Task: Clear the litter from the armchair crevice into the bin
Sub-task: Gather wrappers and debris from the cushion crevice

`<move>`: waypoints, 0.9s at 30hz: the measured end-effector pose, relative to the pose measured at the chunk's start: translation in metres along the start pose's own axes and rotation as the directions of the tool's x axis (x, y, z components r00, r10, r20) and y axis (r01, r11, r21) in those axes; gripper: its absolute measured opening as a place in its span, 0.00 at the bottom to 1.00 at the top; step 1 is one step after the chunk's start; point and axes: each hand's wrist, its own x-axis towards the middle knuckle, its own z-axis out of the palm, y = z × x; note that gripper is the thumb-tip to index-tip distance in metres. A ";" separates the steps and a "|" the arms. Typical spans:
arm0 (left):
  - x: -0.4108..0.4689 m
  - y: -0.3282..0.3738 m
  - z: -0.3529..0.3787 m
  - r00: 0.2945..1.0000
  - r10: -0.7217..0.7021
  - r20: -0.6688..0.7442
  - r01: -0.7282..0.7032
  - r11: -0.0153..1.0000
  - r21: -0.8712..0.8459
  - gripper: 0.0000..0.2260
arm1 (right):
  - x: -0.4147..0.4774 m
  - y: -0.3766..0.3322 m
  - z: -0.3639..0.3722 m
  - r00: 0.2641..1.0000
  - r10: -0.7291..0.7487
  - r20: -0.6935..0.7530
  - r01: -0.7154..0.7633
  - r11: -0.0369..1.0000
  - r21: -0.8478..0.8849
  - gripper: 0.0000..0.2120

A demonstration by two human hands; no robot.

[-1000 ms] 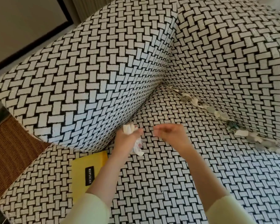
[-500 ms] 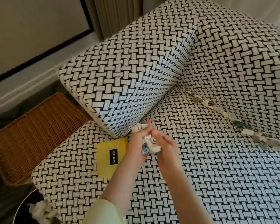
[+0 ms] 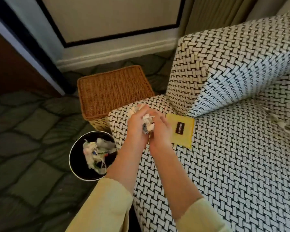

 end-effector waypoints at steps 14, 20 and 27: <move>0.035 0.064 -0.171 0.764 0.332 -0.554 -0.209 0.939 0.274 0.05 | 0.014 0.153 0.121 0.924 0.373 0.081 -0.354 0.917 -0.183 0.17; 0.069 0.034 -0.210 0.697 0.265 -0.667 -0.174 0.964 0.201 0.05 | 0.045 0.180 0.106 0.833 0.537 0.132 -0.453 0.799 -0.395 0.09; 0.089 -0.014 -0.248 0.610 0.056 -0.791 -0.207 0.974 -0.090 0.18 | 0.096 0.241 0.080 0.751 0.655 0.082 -0.568 0.706 -0.423 0.13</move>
